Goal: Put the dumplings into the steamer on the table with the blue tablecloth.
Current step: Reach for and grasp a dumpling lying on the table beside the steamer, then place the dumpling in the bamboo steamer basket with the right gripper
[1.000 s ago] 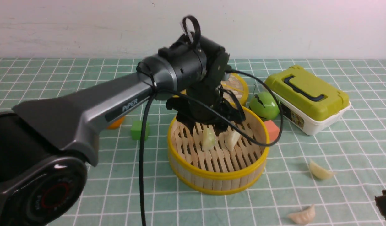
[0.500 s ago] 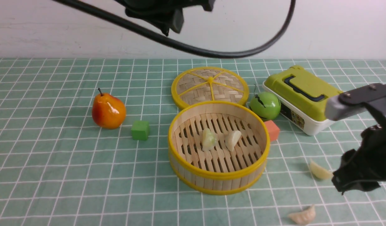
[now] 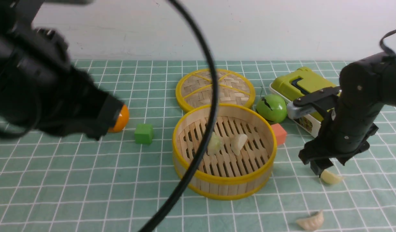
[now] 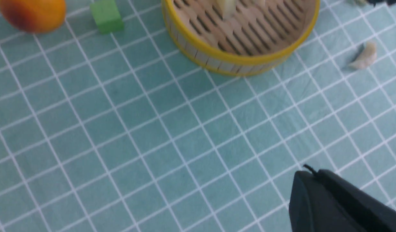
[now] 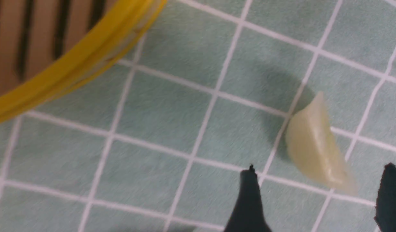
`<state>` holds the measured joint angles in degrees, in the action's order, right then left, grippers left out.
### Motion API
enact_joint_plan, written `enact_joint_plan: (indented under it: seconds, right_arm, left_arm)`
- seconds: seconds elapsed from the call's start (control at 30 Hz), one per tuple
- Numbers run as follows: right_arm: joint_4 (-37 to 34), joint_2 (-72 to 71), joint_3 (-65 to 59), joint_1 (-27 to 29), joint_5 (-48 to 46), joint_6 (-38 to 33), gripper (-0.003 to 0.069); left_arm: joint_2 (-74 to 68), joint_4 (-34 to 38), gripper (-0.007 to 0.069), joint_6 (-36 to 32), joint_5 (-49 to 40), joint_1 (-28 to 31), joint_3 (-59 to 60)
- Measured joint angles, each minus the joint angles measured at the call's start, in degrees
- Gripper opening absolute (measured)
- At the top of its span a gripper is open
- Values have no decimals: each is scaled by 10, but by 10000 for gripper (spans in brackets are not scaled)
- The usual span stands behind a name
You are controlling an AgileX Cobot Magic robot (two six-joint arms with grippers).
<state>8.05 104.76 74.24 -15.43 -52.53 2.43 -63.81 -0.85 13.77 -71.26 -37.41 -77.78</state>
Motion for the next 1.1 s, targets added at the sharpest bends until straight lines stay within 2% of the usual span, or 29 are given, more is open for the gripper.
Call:
enact_joint_plan:
  seconds: [0.13,0.23,0.33,0.37,0.4,0.67,0.77,0.9,0.93,1.03,1.1]
  right_arm:
    - [30,45,8,11,11,22,459]
    - [36,71,8,27,15,26,409]
    - [35,80,8,32,16,26,325]
    - [35,80,8,32,16,26,317]
    - [36,80,8,33,16,26,246]
    - [9,55,16,25,-1,26,223]
    - [-38,6,48,-17,-12,16,213]
    - [-109,-9,118,-110,-10,-17,213]
    - [-109,-9,118,-110,-10,-18,213]
    - [-126,37,179,-179,7,-24,213]
    - [-122,69,207,-195,9,-18,213]
  left_arm:
    - [70,0,-14,0,0,0,84]
    - [121,0,-14,0,1,0,136]
    - [156,0,-14,0,11,0,166]
    - [160,0,-14,0,12,0,169]
    - [175,0,-14,0,19,0,177]
    - [217,1,-14,0,27,0,194]
    - [243,2,-14,0,36,0,224]
    - [266,2,-14,0,61,0,270]
    - [266,3,-14,0,63,0,270]
    - [271,17,-14,0,77,0,298]
    - [271,25,-14,0,78,0,304]
